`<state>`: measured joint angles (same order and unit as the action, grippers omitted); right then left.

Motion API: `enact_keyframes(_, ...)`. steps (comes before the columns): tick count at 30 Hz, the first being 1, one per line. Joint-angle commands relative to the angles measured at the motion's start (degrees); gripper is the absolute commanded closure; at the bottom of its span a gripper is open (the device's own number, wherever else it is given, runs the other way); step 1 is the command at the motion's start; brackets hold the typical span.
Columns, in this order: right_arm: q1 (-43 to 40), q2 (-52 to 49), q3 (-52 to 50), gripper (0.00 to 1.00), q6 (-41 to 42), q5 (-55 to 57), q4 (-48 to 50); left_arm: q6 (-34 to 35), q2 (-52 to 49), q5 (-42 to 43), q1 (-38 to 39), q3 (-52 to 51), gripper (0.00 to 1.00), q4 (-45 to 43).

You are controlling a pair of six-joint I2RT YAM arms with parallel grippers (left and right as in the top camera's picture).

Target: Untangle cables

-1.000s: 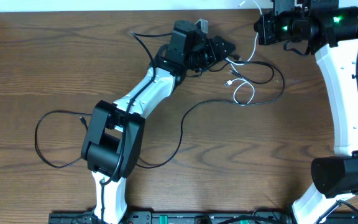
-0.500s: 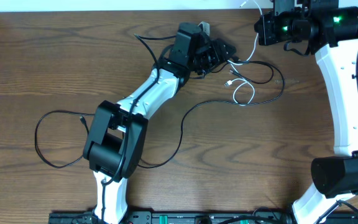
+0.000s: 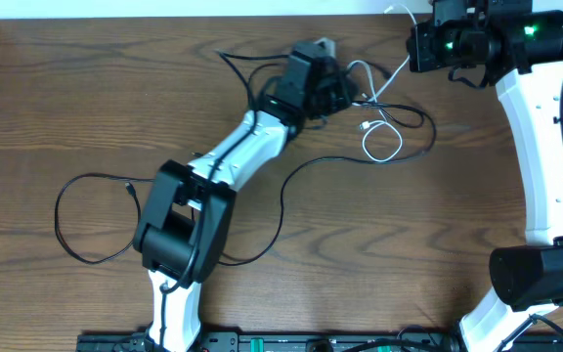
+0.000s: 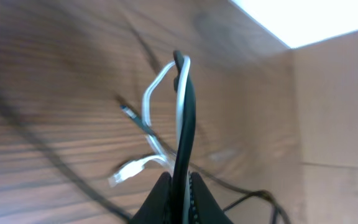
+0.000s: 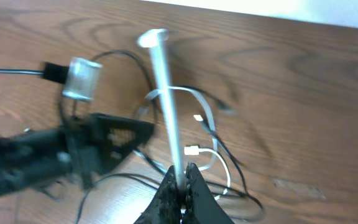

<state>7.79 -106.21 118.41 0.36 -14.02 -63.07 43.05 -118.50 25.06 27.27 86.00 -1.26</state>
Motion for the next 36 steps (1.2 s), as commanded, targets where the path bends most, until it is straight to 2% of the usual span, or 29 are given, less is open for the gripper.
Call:
enact_keyframes(1,-2.78,-0.13,-0.04,0.99,3.28,4.76,0.04,-9.66,6.36,-1.73,-4.59,0.11,0.93,5.22)
enact_keyframes(7,-6.69,-2.73,-0.04,0.99,4.98,4.98,-0.17,-15.47,18.95,-1.57,-8.22,0.11,0.93,13.92)
enact_keyframes(10,-7.87,-5.2,-0.04,0.99,4.66,4.42,-0.48,-16.11,26.14,-1.55,-8.37,0.11,0.92,14.73)
enact_keyframes(11,-7.87,-5.6,-0.04,0.94,3.26,3.34,-0.46,-16.13,27.78,-1.55,-8.31,0.11,0.92,14.62)
enact_keyframes(12,-7.85,-5.95,-0.04,0.82,0.7,1.49,-0.39,-16.06,28.92,-1.55,-8.33,0.11,0.92,14.49)
enact_keyframes(14,-7.72,-6.03,-0.04,0.46,-4.5,-3.06,-0.22,-16.04,30.99,-1.55,-8.33,0.11,0.93,14.25)
enact_keyframes(16,-7.69,-5.75,0.13,0.28,-9.42,-7.8,-0.17,-16.02,32.37,-1.55,-8.33,0.11,0.93,14.25)
enact_keyframes(18,-7.67,-5.07,0.46,0.2,-13.22,-12.68,-0.17,-16.02,33.11,-1.53,-8.33,0.11,0.93,14.34)
enact_keyframes(23,-6.54,-3.63,0.46,0.16,-21.05,-22.53,-0.46,-14.95,33.22,-1.53,-8.35,0.15,0.93,13.68)
enact_keyframes(36,-1.38,-4.09,0.28,0.09,-22.36,-21.64,-2.49,-14.69,36.59,-2.08,-11.96,5.53,0.93,1.88)
